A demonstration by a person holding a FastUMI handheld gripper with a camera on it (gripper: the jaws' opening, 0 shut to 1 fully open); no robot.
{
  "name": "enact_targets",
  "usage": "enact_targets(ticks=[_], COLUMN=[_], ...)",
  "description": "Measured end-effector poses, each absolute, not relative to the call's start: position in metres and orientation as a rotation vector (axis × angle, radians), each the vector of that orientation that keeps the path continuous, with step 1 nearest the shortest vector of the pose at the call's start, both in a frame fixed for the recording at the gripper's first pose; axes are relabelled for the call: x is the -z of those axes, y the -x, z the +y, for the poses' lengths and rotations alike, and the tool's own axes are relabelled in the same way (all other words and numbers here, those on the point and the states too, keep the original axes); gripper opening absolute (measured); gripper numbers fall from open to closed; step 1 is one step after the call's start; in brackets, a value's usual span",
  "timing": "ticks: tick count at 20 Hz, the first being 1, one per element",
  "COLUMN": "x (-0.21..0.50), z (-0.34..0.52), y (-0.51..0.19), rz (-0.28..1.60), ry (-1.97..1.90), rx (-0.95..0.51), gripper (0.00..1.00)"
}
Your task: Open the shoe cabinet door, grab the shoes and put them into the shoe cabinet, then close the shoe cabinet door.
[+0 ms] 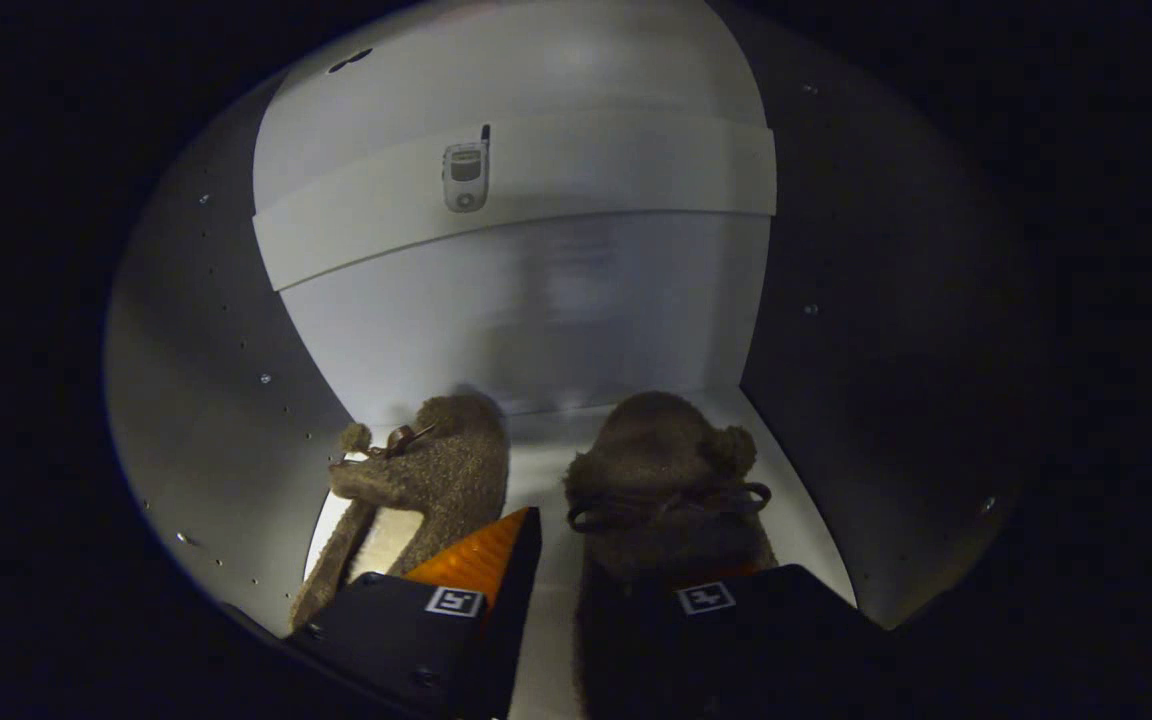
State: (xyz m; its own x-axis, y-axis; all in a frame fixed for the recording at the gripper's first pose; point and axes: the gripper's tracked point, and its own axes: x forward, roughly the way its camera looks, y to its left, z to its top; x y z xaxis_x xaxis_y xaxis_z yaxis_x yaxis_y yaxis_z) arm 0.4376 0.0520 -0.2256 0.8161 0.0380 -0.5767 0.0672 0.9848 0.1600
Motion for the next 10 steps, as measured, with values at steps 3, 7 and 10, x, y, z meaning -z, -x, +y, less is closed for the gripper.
enact_targets(ticks=[3,7,10], x=[0.219,0.197,0.174], z=[0.051,0.051,0.052], y=[-0.418,-0.397,-0.379], rz=[0.619,0.553,0.473], ry=[-0.123,-0.114,-0.140], rx=[0.015,0.005,-0.013], gripper=[0.84,0.96,0.97])
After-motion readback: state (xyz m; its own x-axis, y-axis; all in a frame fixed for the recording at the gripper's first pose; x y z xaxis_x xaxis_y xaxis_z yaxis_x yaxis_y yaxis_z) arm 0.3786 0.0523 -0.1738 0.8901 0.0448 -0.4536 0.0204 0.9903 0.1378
